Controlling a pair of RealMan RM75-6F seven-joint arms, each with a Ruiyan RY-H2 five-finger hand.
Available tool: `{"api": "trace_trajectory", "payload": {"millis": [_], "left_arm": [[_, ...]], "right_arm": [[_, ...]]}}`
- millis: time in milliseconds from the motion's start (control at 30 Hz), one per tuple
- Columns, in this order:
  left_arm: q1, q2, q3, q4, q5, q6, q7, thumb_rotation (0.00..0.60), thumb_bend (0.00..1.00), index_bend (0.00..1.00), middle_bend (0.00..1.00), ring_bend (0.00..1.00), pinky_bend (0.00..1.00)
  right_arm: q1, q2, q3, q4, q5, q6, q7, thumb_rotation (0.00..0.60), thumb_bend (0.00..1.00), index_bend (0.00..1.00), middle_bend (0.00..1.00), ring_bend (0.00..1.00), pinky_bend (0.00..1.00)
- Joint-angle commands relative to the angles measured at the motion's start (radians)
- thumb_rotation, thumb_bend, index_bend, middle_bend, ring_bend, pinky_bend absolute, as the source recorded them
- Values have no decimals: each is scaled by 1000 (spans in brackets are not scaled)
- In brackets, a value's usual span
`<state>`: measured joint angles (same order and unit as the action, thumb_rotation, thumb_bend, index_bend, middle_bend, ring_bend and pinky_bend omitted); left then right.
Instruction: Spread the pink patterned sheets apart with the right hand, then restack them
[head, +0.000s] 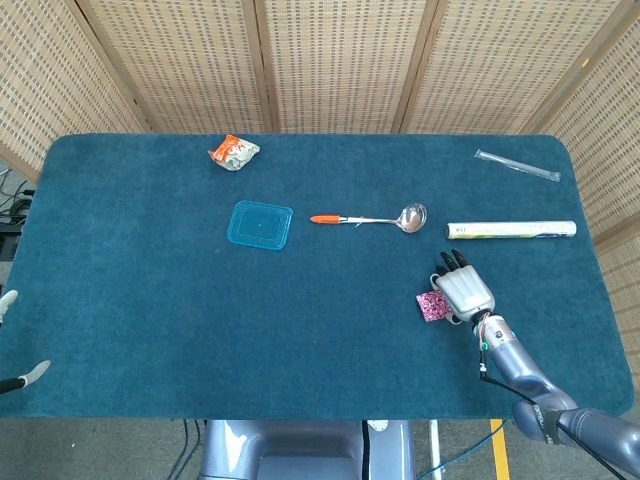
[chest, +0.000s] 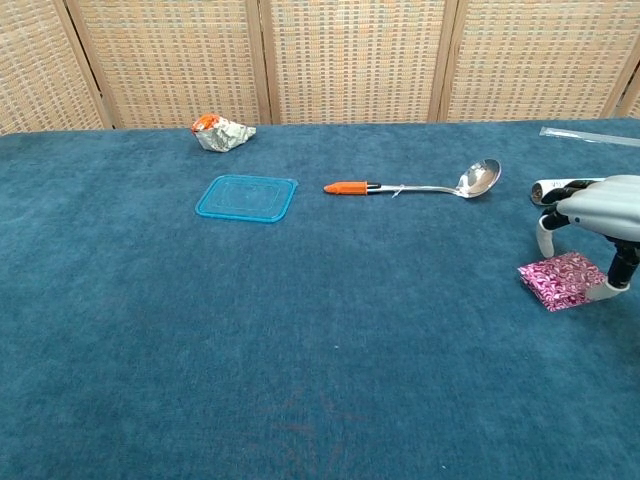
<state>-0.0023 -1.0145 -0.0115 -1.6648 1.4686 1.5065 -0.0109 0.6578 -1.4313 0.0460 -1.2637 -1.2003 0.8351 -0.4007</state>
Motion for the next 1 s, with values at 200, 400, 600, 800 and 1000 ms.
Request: {"api": "trace_trajectory", "payload": {"millis": [200,400,600,800,1000], "left_arm": [[-1,-1,-1,-1,1,0,0,470,0,68,0,0,0],[-3,1,-3,-6,3,0,3,470,0,68,0,0,0],[-3,-1,-5,-10,2,2,9,472,0,68,0,0,0],[-4,-6,-5,-15,3,1,23,470,0,68,0,0,0],[-4,-13,-4,-20,10,6,34,470,0,68,0,0,0]], "right_arm": [[0,12,2,-13,1,2,-6,600,142,307,198,0,0],[-10,35,17,-44,-6,37,17,600,131,287,168,0,0],[-45,62,44,-84,-4,123,43,600,156,287,205,0,0],[-108,108,68,-145,-1,240,81,600,225,302,266,0,0],[-165,155,65,-210,-11,323,91,600,260,325,287,0,0]]}}
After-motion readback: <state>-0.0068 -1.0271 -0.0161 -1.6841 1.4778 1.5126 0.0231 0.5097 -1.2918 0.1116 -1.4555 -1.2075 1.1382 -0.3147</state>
